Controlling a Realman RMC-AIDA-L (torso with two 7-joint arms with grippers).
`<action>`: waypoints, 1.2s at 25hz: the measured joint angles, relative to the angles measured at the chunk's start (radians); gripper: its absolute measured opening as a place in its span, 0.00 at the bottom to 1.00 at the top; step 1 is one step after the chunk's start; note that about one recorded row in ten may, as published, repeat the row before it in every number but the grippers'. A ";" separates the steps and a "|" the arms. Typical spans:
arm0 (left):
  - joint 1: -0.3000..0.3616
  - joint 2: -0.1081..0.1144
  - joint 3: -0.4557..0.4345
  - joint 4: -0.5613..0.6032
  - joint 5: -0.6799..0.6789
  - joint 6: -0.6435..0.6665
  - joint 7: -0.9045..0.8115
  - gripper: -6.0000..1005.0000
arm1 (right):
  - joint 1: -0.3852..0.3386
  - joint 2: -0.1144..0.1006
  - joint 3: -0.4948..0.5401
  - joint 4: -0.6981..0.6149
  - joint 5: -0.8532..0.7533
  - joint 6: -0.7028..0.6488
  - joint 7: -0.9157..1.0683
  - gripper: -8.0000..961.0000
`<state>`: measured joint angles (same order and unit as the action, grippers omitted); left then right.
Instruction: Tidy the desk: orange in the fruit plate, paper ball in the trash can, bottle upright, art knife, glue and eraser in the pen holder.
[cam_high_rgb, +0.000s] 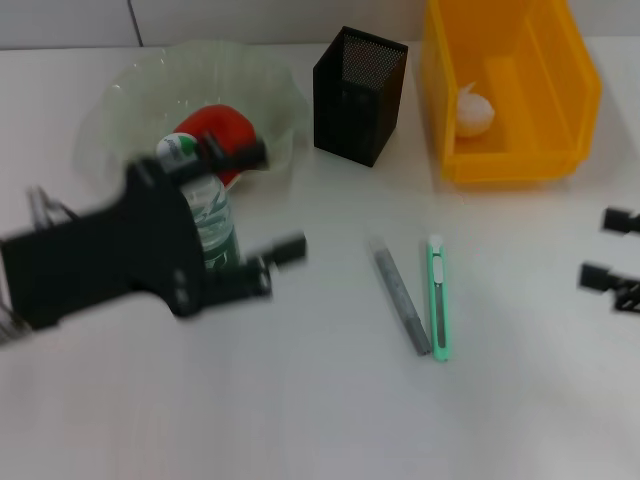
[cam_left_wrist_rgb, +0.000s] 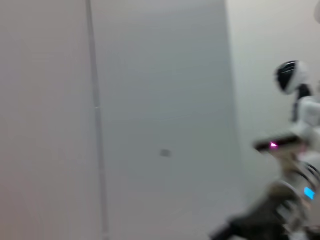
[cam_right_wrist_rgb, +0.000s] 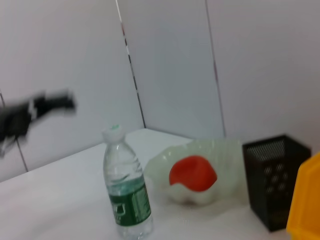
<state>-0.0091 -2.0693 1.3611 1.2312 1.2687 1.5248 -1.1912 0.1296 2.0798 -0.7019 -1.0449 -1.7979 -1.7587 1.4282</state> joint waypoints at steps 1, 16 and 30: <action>-0.022 0.000 0.015 -0.089 0.001 0.036 0.068 0.80 | -0.001 0.001 0.019 -0.049 0.000 -0.020 0.029 0.87; -0.263 -0.002 0.033 -0.703 -0.001 0.065 0.403 0.80 | 0.185 -0.004 -0.016 -0.758 -0.358 -0.098 0.863 0.87; -0.265 0.001 0.026 -0.724 0.000 0.019 0.403 0.80 | 0.567 -0.004 -0.315 -0.545 -0.777 -0.191 1.237 0.87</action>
<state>-0.2742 -2.0688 1.3875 0.5073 1.2687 1.5438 -0.7884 0.6967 2.0762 -1.0166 -1.5900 -2.5747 -1.9495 2.6650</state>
